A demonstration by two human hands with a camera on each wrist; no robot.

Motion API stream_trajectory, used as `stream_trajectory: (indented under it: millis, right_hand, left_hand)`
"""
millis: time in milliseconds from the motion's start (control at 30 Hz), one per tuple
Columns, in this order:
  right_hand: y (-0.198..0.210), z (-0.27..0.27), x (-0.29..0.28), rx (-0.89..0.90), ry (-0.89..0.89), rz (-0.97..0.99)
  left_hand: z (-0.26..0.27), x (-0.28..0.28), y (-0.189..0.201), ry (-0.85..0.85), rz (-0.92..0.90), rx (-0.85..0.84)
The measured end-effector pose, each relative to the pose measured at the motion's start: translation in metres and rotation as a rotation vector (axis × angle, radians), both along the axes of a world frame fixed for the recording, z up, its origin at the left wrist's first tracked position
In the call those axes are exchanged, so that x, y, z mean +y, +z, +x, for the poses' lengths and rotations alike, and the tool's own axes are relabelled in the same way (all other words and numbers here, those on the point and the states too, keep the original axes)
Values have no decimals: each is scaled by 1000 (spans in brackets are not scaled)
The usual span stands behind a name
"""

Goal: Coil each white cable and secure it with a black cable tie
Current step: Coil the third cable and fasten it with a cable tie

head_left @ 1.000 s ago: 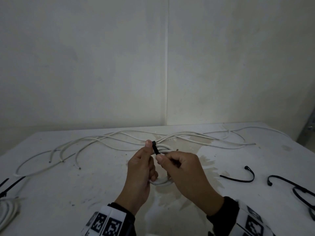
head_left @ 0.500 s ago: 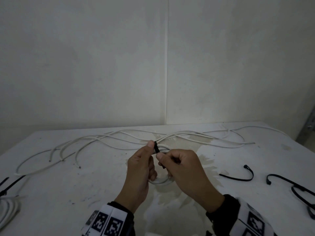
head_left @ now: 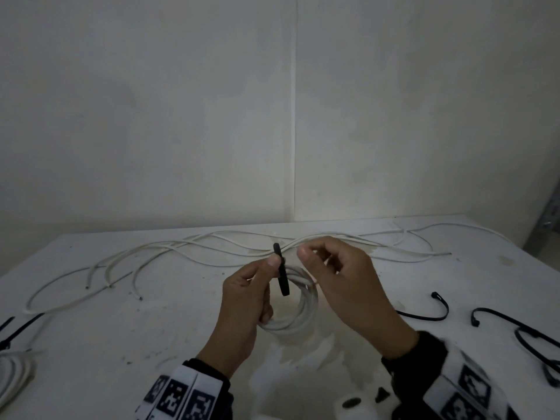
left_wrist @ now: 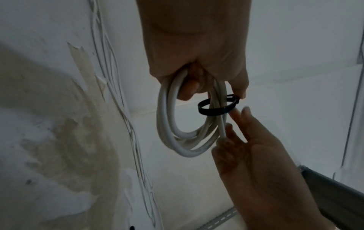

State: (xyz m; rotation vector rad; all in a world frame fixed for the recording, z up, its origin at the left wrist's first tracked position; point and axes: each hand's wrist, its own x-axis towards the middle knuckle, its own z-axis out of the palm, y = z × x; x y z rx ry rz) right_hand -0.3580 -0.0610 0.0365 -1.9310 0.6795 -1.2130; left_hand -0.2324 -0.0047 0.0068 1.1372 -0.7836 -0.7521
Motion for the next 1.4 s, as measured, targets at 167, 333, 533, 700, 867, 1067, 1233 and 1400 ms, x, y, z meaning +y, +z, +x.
stream_trajectory:
  millis: [167, 333, 533, 700, 867, 1067, 1233, 1400]
  right_hand:
    - [7, 4, -9, 152, 226, 97]
    - [13, 5, -11, 83, 99, 39]
    - [25, 5, -19, -45, 130, 172]
    - [15, 5, -15, 31, 181, 139]
    - [13, 6, -13, 5, 53, -39]
    - [23, 8, -12, -21, -32, -110]
    - [27, 15, -15, -38, -100, -114]
    - [22, 18, -16, -29, -51, -34]
  left_hand:
    - [-5, 4, 2, -52, 58, -96]
    - [-12, 4, 4, -38, 78, -147]
    - [-19, 4, 7, -42, 78, -120]
    - [-20, 6, 3, -40, 68, -40]
    - [-23, 4, 8, -32, 76, -15]
    - [-25, 1, 14, -36, 88, -65]
    - [-25, 1, 19, -30, 89, -58]
    - [-21, 5, 13, -13, 96, -94]
